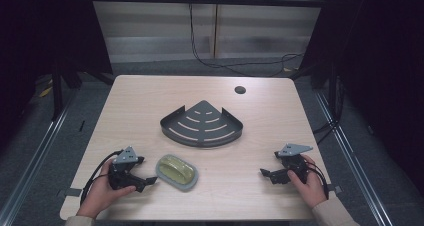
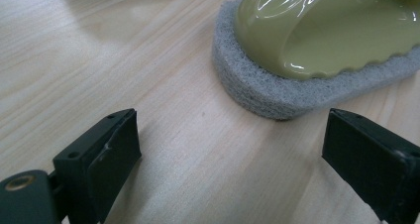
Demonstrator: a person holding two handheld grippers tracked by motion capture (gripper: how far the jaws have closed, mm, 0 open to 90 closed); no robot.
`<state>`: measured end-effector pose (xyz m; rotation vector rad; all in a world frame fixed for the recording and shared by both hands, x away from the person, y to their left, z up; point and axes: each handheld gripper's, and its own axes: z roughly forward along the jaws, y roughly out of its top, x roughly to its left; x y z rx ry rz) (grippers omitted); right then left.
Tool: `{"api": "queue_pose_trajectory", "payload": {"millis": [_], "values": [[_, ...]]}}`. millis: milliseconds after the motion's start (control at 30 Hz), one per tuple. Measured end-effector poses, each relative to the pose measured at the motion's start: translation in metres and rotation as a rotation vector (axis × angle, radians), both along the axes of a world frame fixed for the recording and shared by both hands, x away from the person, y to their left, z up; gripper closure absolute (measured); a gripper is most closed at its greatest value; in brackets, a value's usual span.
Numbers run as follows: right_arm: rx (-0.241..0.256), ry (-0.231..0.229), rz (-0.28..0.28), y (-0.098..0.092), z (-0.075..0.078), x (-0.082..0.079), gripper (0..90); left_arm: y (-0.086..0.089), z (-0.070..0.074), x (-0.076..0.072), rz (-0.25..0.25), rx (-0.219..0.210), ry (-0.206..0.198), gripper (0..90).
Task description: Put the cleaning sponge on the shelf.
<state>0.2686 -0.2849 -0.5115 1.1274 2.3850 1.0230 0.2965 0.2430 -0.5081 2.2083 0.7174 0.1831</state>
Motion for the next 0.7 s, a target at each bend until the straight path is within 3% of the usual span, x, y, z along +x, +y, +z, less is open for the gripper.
{"api": "queue_pose_trajectory", "payload": {"millis": [67, 167, 300, 333, 367, 433, 500, 633, 700], "values": [[0.0, 0.001, -0.003, 0.0, 0.0, 0.0, 10.8, -0.002, 0.003, 0.001, 0.006, 0.023, 0.017, 7.3], [0.0, 0.001, -0.003, 0.0, 0.0, 0.0, 10.8, -0.005, 0.011, 0.002, -0.015, 0.118, 0.024, 17.4], [0.0, 0.001, -0.003, 0.0, 0.0, 0.0, 10.8, -0.008, 0.02, 0.004, -0.045, 0.161, 0.042, 22.5], [0.0, 0.001, -0.003, 0.0, 0.0, 0.0, 10.8, -0.012, 0.029, 0.006, -0.086, 0.176, 0.063, 24.6], [0.0, 0.001, -0.003, 0.0, 0.0, 0.0, 10.8, -0.012, 0.029, 0.006, -0.086, 0.176, 0.063, 24.6], [0.0, 0.001, -0.003, 0.0, 0.0, 0.0, 10.8, -0.022, 0.047, 0.01, -0.157, 0.265, 0.063, 24.9], [0.001, 0.001, -0.003, 0.0, 0.0, 0.0, 10.8, -0.029, 0.059, 0.014, -0.204, 0.32, 0.065, 25.2], [0.0, 0.001, -0.003, 0.0, 0.0, 0.0, 10.8, -0.044, 0.076, 0.024, -0.273, 0.418, 0.068, 25.6], [0.0, 0.001, -0.003, 0.0, 0.0, 0.0, 10.8, -0.051, 0.082, 0.029, -0.287, 0.445, 0.077, 25.6]]}}
